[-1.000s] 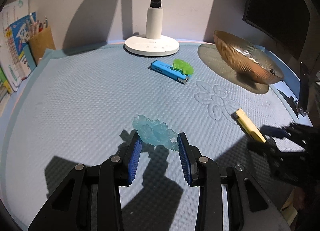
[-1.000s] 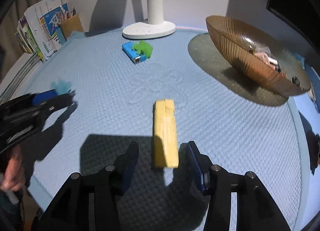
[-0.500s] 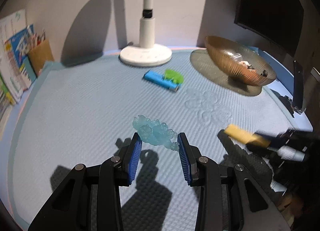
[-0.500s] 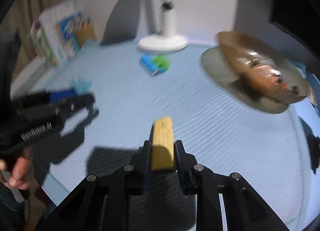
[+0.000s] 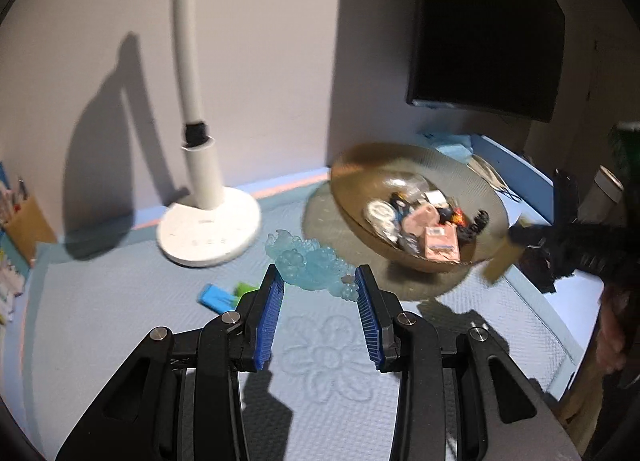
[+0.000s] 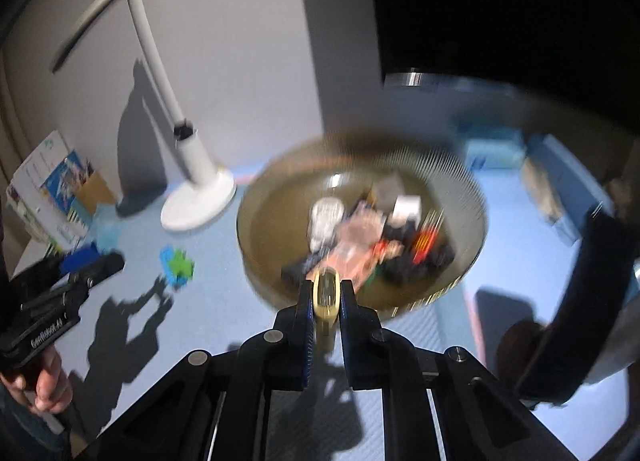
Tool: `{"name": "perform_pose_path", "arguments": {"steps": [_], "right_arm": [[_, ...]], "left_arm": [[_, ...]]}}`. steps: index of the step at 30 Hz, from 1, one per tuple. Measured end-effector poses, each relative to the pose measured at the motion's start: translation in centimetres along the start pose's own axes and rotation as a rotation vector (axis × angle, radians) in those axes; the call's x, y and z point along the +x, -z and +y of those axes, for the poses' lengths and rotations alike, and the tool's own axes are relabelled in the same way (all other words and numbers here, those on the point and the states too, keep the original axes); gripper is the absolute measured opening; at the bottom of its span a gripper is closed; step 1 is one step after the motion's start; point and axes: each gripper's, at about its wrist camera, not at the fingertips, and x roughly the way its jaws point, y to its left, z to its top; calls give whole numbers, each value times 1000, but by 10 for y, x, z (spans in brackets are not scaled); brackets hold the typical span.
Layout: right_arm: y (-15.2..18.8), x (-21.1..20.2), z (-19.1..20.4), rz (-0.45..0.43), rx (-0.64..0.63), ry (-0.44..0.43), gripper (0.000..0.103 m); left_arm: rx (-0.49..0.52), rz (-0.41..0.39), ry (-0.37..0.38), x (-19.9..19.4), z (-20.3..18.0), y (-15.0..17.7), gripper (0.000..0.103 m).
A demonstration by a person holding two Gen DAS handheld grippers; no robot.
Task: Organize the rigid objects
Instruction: 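Carry clear figure with left tool into the amber bowl while right tool drops the yellow lighter there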
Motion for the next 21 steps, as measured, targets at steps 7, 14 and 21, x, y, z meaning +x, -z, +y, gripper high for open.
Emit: {"name": "perform_pose_path", "arguments": {"steps": [7, 14, 21], "right_arm": [[61, 33, -28, 165, 89, -100, 11], [95, 28, -23, 247, 51, -124, 30], [80, 58, 7, 200, 2, 15, 54]], "left_arm": [[4, 119, 17, 36, -9, 28, 34], [26, 108, 38, 27, -12, 33, 34], [62, 120, 21, 24, -20, 38, 34]]}}
